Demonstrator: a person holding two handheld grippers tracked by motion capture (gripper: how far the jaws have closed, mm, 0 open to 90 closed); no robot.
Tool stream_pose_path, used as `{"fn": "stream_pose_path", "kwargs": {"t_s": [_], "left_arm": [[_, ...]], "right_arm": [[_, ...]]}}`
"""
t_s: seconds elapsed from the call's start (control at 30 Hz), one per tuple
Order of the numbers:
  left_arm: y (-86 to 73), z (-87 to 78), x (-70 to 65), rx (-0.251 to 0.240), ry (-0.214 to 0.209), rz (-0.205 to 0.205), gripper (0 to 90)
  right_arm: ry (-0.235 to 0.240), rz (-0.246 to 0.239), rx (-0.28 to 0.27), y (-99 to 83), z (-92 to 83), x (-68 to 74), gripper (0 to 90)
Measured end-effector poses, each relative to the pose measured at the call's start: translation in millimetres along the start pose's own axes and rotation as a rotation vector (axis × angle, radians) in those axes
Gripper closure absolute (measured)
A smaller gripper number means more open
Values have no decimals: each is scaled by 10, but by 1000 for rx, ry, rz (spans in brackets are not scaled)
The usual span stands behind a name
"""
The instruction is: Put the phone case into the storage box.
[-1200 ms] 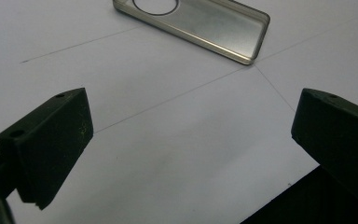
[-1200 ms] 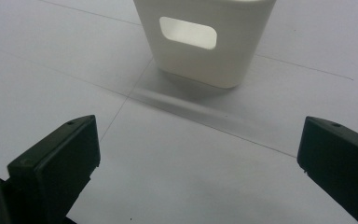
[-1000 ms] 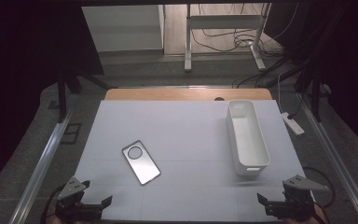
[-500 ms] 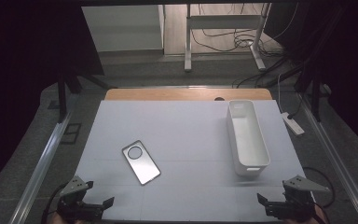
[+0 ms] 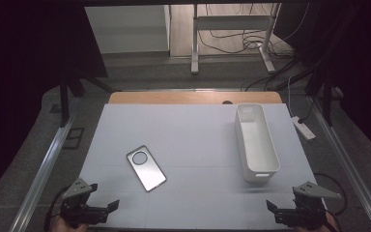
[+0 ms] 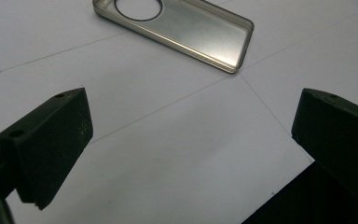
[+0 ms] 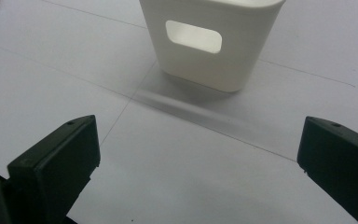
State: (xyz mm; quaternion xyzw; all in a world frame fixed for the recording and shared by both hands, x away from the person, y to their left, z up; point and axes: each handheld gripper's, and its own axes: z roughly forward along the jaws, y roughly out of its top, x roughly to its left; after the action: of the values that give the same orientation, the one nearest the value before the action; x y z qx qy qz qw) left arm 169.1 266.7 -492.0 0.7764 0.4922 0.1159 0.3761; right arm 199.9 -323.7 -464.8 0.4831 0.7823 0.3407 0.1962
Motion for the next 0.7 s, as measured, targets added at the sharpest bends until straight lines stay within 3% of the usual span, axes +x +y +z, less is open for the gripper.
{"fn": "stream_pose_path", "kwargs": {"t_s": [0.7], "left_arm": [[227,211,15,64,-1,26,0]], "right_arm": [[6,1,0,1,4,-2,0]]}}
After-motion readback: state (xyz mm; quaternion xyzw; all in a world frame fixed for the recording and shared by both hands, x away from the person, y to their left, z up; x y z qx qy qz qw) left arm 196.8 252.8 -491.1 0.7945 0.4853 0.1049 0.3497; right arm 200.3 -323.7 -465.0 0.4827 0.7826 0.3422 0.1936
